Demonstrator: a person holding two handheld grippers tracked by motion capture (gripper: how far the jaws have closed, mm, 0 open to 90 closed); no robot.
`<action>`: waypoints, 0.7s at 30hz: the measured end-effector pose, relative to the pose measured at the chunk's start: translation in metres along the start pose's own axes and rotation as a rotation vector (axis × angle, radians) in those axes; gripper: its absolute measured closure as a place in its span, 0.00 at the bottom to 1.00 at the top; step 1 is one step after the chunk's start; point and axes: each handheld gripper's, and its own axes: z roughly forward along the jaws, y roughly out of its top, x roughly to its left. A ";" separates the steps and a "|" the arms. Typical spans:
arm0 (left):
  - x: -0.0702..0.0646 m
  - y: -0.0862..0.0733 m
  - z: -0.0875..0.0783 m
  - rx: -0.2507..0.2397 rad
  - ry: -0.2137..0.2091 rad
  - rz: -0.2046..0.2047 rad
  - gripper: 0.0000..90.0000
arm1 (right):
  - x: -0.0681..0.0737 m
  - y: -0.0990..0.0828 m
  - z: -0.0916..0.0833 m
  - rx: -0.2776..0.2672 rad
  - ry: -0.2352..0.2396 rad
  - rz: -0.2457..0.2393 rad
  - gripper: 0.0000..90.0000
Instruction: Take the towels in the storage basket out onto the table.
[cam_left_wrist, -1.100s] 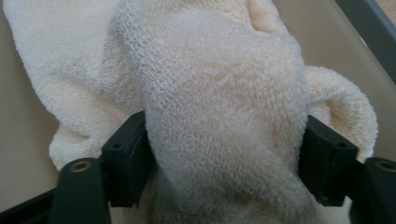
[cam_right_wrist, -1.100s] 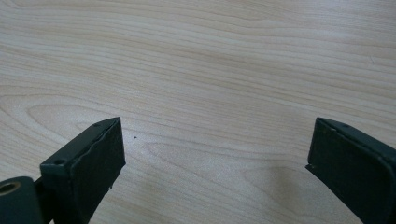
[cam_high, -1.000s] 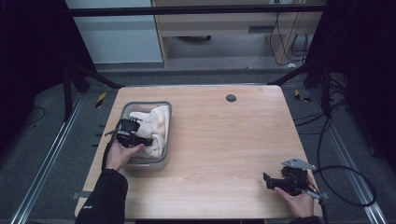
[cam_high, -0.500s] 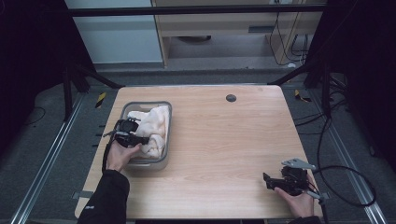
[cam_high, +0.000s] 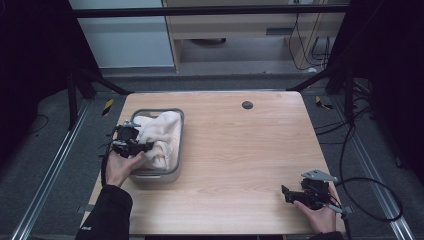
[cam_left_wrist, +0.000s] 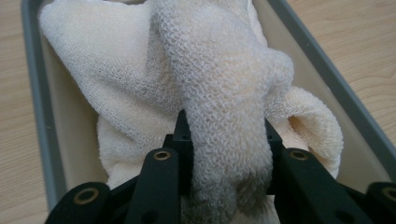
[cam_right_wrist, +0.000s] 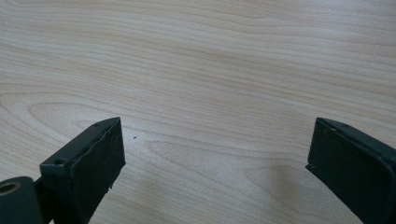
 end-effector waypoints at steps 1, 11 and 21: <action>0.000 0.000 -0.003 -0.010 -0.001 -0.004 0.77 | 0.000 0.000 0.000 0.001 0.001 0.000 0.04; 0.000 0.005 -0.029 -0.096 -0.012 -0.007 0.77 | 0.000 0.000 0.000 0.002 -0.002 -0.001 0.04; -0.009 0.015 -0.044 -0.132 -0.018 0.021 0.78 | 0.000 0.000 0.000 0.001 -0.002 0.001 0.04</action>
